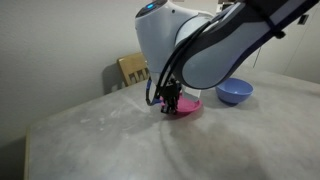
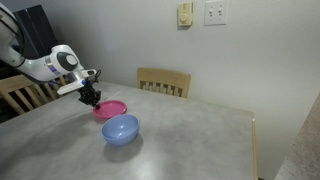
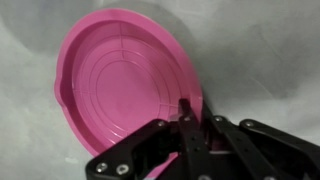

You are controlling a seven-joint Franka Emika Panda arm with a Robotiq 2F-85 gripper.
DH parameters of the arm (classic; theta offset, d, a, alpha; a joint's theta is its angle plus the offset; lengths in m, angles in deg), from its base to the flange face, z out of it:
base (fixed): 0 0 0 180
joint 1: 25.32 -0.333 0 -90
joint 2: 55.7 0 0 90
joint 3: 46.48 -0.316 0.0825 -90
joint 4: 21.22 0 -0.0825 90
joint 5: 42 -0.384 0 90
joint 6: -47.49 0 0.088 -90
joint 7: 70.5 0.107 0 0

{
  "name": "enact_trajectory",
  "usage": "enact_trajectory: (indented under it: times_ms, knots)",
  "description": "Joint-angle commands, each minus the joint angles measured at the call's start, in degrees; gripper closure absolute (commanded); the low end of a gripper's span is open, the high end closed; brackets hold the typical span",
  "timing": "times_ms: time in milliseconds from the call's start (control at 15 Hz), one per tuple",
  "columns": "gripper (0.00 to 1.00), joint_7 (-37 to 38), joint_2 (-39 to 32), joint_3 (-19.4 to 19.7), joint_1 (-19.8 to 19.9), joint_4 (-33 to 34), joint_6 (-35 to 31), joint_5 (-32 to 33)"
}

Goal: Put the pink lid on the table

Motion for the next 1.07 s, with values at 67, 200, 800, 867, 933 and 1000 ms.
enact_trajectory:
  times_ms: [67,200,800,867,933,1000]
  knots:
    - [0.58,-5.54,-1.28,0.34,-0.18,3.16,2.18,-2.44]
    - [0.43,-6.75,1.09,0.85,-0.22,1.44,1.46,-1.56]
    - [0.00,-11.74,20.79,-2.70,4.93,-16.58,-6.24,-7.62]
    - [0.00,-12.91,23.56,-3.25,5.49,-19.03,-6.55,-8.75]
    - [0.00,-14.35,26.17,-3.85,6.14,-21.46,-7.03,-9.90]
    - [0.00,-15.93,28.88,-4.54,6.81,-23.78,-6.96,-11.42]
